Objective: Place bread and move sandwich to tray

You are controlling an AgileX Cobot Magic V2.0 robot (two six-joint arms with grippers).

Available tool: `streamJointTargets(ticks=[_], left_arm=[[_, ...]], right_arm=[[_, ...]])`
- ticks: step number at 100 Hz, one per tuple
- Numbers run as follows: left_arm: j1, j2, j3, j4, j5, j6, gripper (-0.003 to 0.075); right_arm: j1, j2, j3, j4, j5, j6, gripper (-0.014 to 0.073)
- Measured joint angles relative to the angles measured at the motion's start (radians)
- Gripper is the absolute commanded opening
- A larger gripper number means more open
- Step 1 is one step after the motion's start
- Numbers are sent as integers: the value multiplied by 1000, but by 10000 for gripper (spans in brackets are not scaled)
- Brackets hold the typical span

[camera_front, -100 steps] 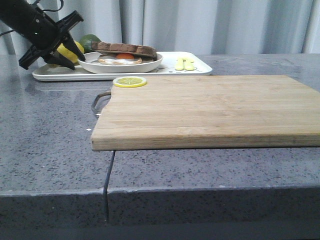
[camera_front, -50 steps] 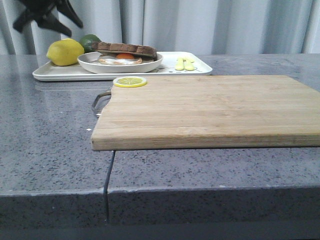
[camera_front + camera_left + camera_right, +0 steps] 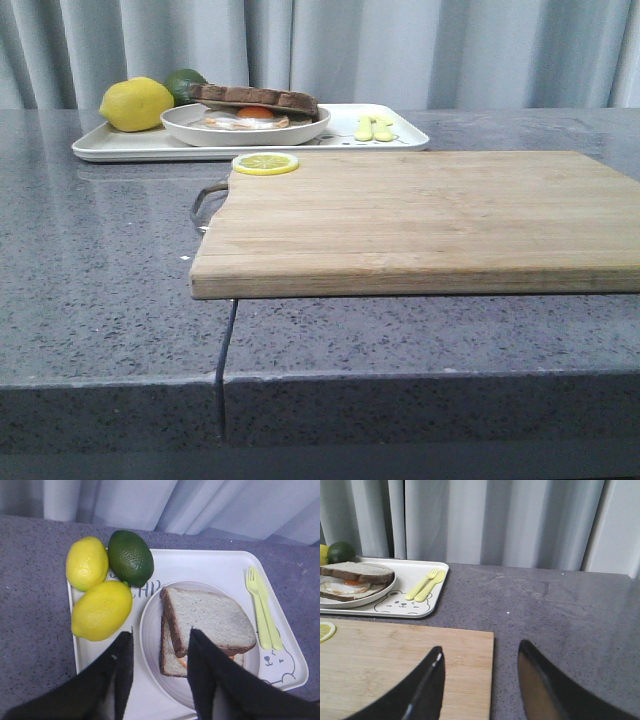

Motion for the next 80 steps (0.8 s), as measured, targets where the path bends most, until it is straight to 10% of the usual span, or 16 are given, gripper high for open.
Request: streamJointTargets(ticks=[43,80], left_arm=[[0,-262,97,100,27,11,243],[0,-741,787,113,-300,50,243]], right_arm=[[0,0,0,0,0,0,353],[0,0,0,0,0,0,353]])
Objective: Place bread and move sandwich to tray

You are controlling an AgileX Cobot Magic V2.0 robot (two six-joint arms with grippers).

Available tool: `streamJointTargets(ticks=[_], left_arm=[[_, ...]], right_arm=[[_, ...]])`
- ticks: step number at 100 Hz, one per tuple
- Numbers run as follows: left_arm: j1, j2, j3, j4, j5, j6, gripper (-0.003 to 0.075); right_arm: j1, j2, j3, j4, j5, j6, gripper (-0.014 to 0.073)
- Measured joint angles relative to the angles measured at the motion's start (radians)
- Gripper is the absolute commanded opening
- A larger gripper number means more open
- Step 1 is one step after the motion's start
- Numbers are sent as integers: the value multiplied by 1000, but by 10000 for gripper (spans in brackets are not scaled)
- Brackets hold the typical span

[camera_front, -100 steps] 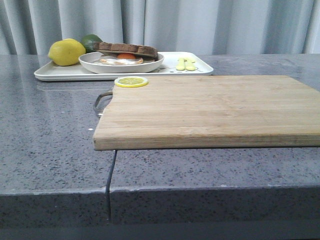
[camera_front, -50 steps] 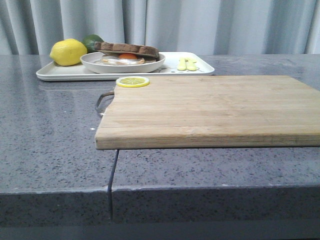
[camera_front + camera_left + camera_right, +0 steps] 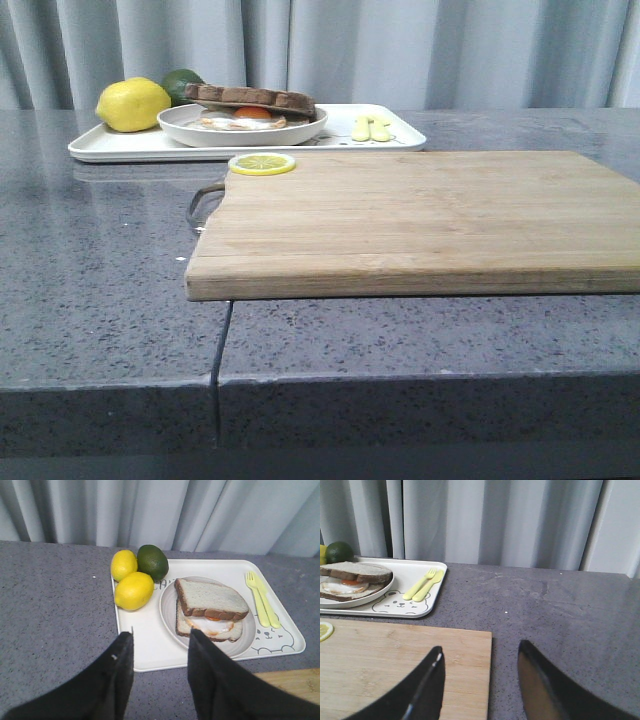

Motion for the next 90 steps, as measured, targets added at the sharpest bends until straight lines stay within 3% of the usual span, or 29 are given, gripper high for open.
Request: streamJointTargets(ticks=[17,38,58,90], left_arm=[[0,-260,344,0,-188,2,242],[0,-530,635,29,-304,2,242],[0,-744,815,52,-369,2,242],[0,-1012,1001,58,-377,2,242]], right_arm=[[0,0,0,0,0,0,353],[0,0,4,0,2,0,353],[0,-23,50,0,-4,-4,353],[0,-259,167,0,3,-37,353]])
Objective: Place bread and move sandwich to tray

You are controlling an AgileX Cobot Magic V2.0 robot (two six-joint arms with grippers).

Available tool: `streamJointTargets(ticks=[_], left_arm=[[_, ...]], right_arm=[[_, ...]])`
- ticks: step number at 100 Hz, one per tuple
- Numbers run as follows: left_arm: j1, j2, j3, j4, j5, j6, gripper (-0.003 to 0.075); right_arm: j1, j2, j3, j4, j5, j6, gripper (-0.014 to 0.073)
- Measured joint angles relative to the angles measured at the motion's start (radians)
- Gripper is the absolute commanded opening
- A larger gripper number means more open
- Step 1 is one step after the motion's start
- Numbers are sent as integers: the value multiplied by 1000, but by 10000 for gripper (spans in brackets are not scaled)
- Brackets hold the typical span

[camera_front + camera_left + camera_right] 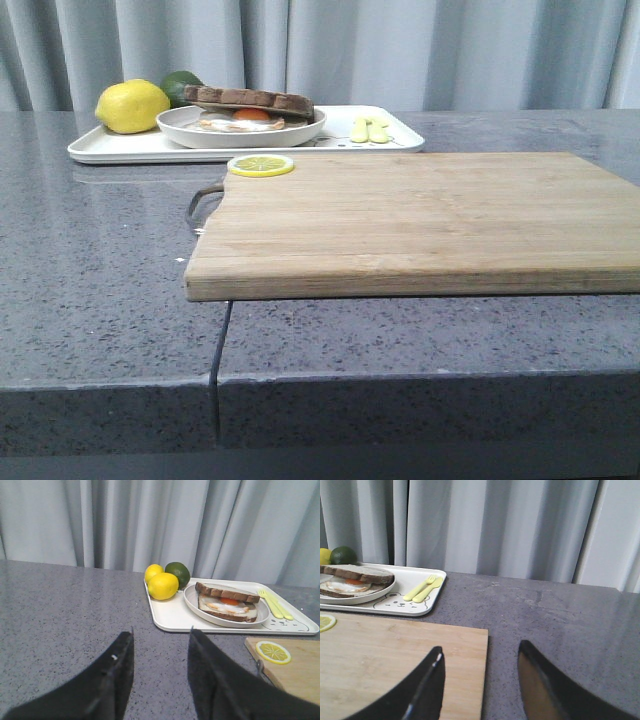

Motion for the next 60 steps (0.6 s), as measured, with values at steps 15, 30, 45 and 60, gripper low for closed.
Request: streamJointTargets(ticks=[15,30,45,60], left_arm=[[0,-47,51,0,10,0,242],[0,-49,88,1,13,0,242],[0,-49,102,1,15,0,218],[0,-49,102,1,15,0,63]], right_arm=[[0,-74,61,0,6,-2,353],[0,-84,66,0,6,-4,353],[0,-84,66,0,6,-4,332],[0,-84,66,0,6,-4,132]])
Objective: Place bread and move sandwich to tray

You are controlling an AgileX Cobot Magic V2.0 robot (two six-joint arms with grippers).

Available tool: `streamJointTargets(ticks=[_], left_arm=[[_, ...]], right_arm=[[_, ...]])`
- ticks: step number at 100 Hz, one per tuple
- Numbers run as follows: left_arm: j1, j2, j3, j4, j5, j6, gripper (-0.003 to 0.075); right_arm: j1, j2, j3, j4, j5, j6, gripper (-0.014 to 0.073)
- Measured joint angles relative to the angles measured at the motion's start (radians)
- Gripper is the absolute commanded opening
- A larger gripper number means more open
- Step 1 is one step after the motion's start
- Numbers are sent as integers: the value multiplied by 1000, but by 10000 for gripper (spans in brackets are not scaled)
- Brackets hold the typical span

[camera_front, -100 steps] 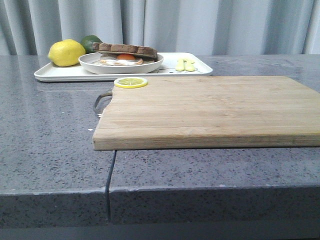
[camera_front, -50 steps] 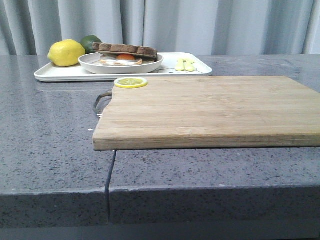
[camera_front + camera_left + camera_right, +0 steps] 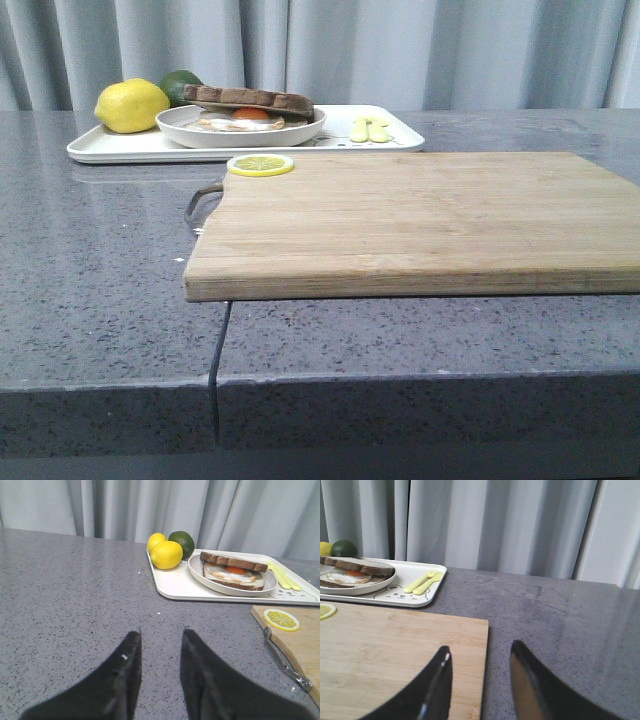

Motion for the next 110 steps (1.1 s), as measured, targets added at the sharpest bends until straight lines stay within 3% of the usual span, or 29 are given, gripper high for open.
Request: streamJointTargets(ticks=[7,17,110], left_arm=[[0,0,0,0,0,0,-21],[0,0,0,0,0,0,-19],[-4,0,0,0,10,0,-19]], right_arm=[[0,0,0,0,0,0,15],[0,0,0,0,7,0,-121],[0,0,0,0,46,0,-116]])
